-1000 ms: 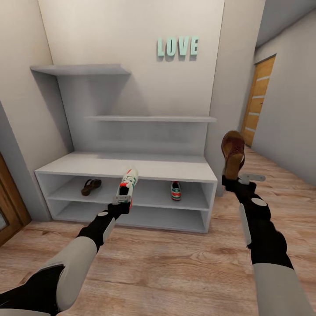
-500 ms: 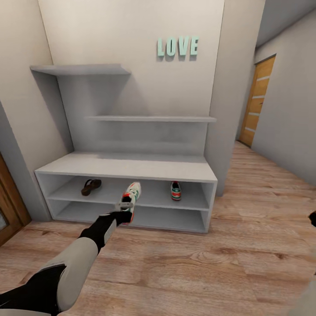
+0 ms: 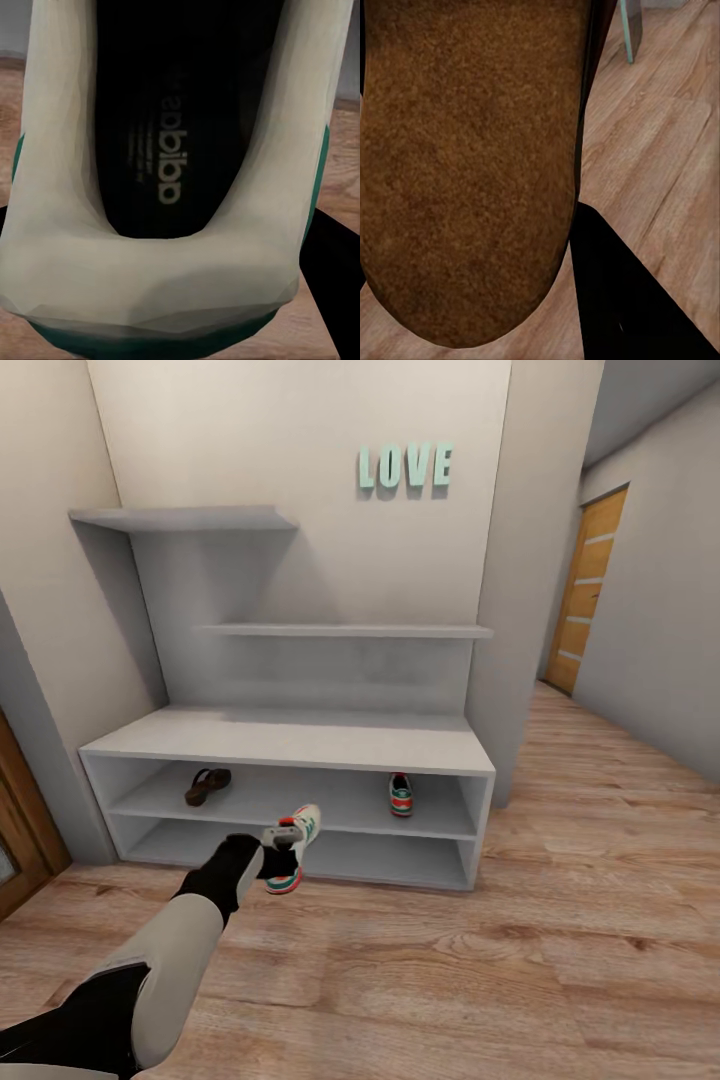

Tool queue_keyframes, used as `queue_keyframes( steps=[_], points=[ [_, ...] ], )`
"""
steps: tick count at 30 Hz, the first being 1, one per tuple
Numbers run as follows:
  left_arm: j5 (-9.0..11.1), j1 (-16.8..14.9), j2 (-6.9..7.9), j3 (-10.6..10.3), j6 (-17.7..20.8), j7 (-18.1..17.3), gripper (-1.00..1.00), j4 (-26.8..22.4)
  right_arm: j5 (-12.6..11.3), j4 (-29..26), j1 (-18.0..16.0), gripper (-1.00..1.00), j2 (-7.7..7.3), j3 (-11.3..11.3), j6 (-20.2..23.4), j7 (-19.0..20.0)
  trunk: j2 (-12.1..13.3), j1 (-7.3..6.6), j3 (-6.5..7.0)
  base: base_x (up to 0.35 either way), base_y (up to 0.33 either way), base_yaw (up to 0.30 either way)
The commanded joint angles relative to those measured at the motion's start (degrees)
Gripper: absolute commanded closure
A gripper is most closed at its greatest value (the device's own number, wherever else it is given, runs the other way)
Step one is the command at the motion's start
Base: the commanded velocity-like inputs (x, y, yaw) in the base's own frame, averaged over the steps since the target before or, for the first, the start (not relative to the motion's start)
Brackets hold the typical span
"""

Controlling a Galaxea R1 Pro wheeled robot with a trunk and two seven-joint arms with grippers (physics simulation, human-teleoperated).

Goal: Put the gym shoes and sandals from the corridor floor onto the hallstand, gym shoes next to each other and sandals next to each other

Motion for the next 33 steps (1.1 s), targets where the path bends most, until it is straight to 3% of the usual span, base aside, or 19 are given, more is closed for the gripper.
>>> queue_keyframes(
  steps=[1, 5, 20, 24, 27, 33],
  points=[
    [-0.6, -0.03, -0.05, 0.44, 0.78, -0.54, 1.0, -0.39, 0.32, -0.05, -0.06, 1.0, -0.02, -0.02, 0.34, 0.14, -0.03, -0.01, -0.06, 0.0, 0.0, 0.0],
    [-0.62, -0.03, -0.03, 0.42, 1.47, -0.54, 1.0, -0.8, 0.29, -0.05, -0.06, 1.0, -0.04, -0.05, 0.38, 0.14, -0.03, -0.01, -0.11, 0.0, 0.0, 0.0],
    [-0.71, -0.06, -0.11, 0.33, 1.19, -0.58, 1.0, -1.17, 0.29, -0.02, -0.06, 1.0, -0.07, -0.06, 0.36, 0.14, -0.23, 0.37, -4.72, 0.0, 0.0, 0.0],
    [-0.71, -0.05, -0.2, 0.26, 0.85, -0.61, 1.0, -3.97, 0.29, 0.03, -0.06, 1.0, -0.06, -0.06, 0.33, 0.14, -0.28, 0.48, -5.98, 0.0, 0.0, 0.0],
    [-0.71, -0.04, -0.58, -0.43, 0.78, -0.62, 1.0, -5.98, 0.3, 0.05, -0.06, 1.0, -0.05, -0.02, 0.33, 0.14, -0.32, 0.56, -6.82, 0.0, 0.0, 0.0],
    [-0.67, -0.05, -0.87, -3.7, 0.75, -0.7, 1.0, -7.06, 0.29, 0.11, -0.06, 1.0, -0.05, 0.2, 0.32, 0.14, -0.39, 0.68, -7.99, 0.0, 0.0, 0.0]
  ],
)
